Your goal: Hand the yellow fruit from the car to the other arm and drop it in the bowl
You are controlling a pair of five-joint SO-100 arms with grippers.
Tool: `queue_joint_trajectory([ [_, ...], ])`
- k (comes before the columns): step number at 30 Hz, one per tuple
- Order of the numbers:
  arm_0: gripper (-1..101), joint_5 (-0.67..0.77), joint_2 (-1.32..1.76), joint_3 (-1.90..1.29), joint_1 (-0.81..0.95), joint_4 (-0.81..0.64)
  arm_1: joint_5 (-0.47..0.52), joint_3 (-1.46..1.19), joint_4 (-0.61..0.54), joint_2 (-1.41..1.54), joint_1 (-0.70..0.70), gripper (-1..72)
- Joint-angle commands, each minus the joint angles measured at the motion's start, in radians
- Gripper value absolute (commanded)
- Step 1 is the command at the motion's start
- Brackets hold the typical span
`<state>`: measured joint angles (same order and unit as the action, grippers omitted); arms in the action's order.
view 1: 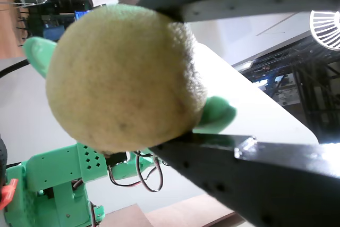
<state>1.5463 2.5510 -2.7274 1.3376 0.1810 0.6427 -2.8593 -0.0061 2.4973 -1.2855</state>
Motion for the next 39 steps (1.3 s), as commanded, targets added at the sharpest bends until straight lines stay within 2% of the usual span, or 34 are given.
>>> queue_joint_trajectory([
  [1, 0, 0.012, 0.006, 0.023, 0.011, -0.015, 0.017, 0.043, -0.052, -0.009, 0.000, 31.8],
  [5, 0, 0.012, 0.006, 0.023, 0.011, -0.015, 0.011, 0.044, -0.074, -0.011, -0.003, 29.7],
  [7, 0, 0.012, 0.006, 0.023, 0.011, -0.015, 0.032, 0.044, -0.077, -0.012, -0.003, 26.4],
  [8, 0, 0.012, 0.006, 0.023, 0.011, -0.015, 0.043, 0.044, -0.084, -0.014, -0.003, 22.9],
  [10, 0, 0.012, 0.006, 0.021, 0.011, -0.014, 0.061, 0.041, -0.092, -0.009, -0.003, 3.7],
  [11, 0, 0.012, 0.006, 0.021, 0.011, -0.012, 0.058, 0.041, -0.095, -0.003, -0.005, 0.2],
  [19, 0, 0.012, 0.002, 0.021, 0.011, -0.003, -0.006, 0.032, -0.097, 0.021, -0.006, 0.1],
  [29, 1, 0.012, 0.002, 0.021, 0.009, 0.002, -0.015, 0.017, -0.067, 0.046, 0.048, 0.1],
  [33, 32, 0.012, 0.002, 0.021, 0.009, 0.009, -0.014, 0.014, -0.054, 0.052, 0.051, 0.0],
  [36, 41, 0.012, 0.003, 0.021, 0.009, 0.012, -0.014, 0.014, -0.051, 0.055, 0.051, 0.0],
  [39, 42, 0.012, 0.003, 0.021, 0.009, 0.012, -0.015, 0.014, -0.048, 0.058, 0.051, 0.0],
])
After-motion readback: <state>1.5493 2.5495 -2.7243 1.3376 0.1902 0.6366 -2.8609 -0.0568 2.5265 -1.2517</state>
